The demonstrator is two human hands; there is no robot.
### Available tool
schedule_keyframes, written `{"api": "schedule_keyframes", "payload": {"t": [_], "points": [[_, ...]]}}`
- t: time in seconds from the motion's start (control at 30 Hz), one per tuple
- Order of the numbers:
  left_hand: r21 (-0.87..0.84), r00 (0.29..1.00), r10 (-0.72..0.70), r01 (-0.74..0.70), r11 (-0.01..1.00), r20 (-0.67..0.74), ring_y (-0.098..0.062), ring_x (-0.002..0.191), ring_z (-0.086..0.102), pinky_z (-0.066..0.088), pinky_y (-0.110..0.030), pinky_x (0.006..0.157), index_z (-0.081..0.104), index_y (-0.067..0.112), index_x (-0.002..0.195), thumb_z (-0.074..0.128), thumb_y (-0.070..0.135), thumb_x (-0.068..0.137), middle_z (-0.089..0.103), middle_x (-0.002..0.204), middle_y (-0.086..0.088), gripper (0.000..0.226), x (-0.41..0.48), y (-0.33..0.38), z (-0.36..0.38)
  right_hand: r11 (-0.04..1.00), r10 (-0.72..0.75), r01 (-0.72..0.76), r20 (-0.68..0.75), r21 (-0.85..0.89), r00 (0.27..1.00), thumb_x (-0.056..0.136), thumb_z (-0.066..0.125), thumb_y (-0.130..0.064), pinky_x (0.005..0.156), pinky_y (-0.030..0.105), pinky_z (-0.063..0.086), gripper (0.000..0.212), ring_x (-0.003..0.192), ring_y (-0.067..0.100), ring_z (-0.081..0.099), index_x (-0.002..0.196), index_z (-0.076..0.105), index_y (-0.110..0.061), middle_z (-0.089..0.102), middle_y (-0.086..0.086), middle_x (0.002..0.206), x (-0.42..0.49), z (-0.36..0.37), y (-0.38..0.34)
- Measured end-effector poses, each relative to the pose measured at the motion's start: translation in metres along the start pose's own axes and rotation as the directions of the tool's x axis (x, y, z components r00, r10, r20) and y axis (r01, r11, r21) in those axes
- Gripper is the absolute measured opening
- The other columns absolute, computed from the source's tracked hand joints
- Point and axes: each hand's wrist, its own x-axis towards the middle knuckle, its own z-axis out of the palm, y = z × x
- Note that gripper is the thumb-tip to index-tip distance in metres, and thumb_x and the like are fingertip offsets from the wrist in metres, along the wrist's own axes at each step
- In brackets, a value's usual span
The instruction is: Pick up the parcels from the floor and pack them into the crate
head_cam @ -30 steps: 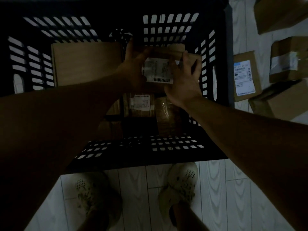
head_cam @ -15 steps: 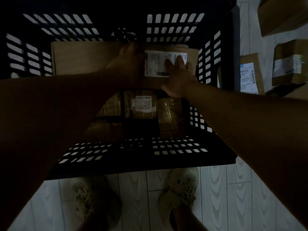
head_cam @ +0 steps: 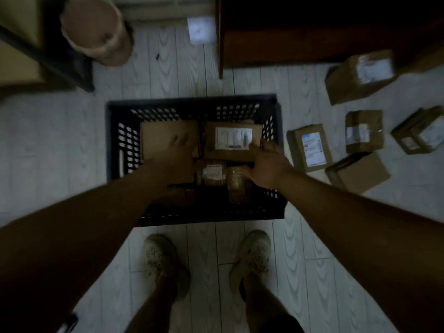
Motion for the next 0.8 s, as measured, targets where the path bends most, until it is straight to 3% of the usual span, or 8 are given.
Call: {"api": "schedule_keyframes", "payload": {"t": [0.13,0.33,0.53,0.67,0.8], "points": [[-0.005,0.999,-0.042,0.042,0.999,-0.011,-0.035,0.142,0.004,0.004,-0.041,0.114,0.011,0.011,0.149,0.051,0.040,0.091,0.008,0.155,-0.018,0.075,-0.107,0.040,-0.067,0.994,-0.041,0.047,-0.061,0.100,0.997,0.090,0.050,-0.050,0.116,0.040,0.016,0.075,0.142,0.028,0.011,0.151,0.015,-0.024,0.014,0.010,0.156,-0.113,-0.063,-0.021],[0.029,0.965,0.128,-0.125,0.992,-0.230,-0.040,0.137,0.021,0.014,-0.048,0.112,0.032,0.007,0.143,0.060,0.030,0.088,0.029,0.149,-0.021,0.066,-0.241,0.111,-0.151,0.988,-0.093,0.118,-0.234,0.095,0.968,0.090,0.055,-0.043,0.107,0.032,0.017,0.064,0.135,0.034,0.023,0.144,0.032,-0.016,0.031,0.019,0.146,-0.260,-0.132,-0.043],[-0.005,0.971,0.128,-0.132,0.991,-0.200,-0.035,0.142,0.009,0.013,-0.047,0.113,0.018,0.019,0.148,0.058,0.040,0.087,0.012,0.155,-0.016,0.075,-0.310,0.165,-0.188,0.999,0.049,-0.043,-0.377,0.023,0.925,0.089,0.052,-0.048,0.111,0.040,0.026,0.073,0.139,0.032,0.019,0.149,0.022,-0.018,0.020,0.013,0.154,-0.365,-0.161,-0.044],[-0.061,0.950,0.218,-0.237,0.970,-0.224,-0.027,0.144,0.005,0.011,-0.038,0.114,0.013,0.024,0.149,0.055,0.048,0.088,0.004,0.158,-0.009,0.078,-0.350,0.209,-0.205,0.990,0.141,-0.140,-0.415,0.032,0.899,0.089,0.051,-0.051,0.108,0.041,0.032,0.074,0.136,0.034,0.028,0.149,0.023,-0.019,0.025,0.014,0.152,-0.435,-0.172,-0.028],[-0.049,0.919,0.297,-0.319,0.946,-0.259,-0.026,0.144,0.005,0.011,-0.039,0.114,0.014,0.029,0.148,0.054,0.051,0.087,0.005,0.158,-0.004,0.077,-0.382,0.252,-0.219,0.974,0.225,-0.205,-0.465,0.094,0.856,0.088,0.052,-0.051,0.106,0.042,0.036,0.072,0.134,0.032,0.032,0.149,0.023,-0.023,0.024,0.011,0.152,-0.499,-0.183,-0.006]]}}
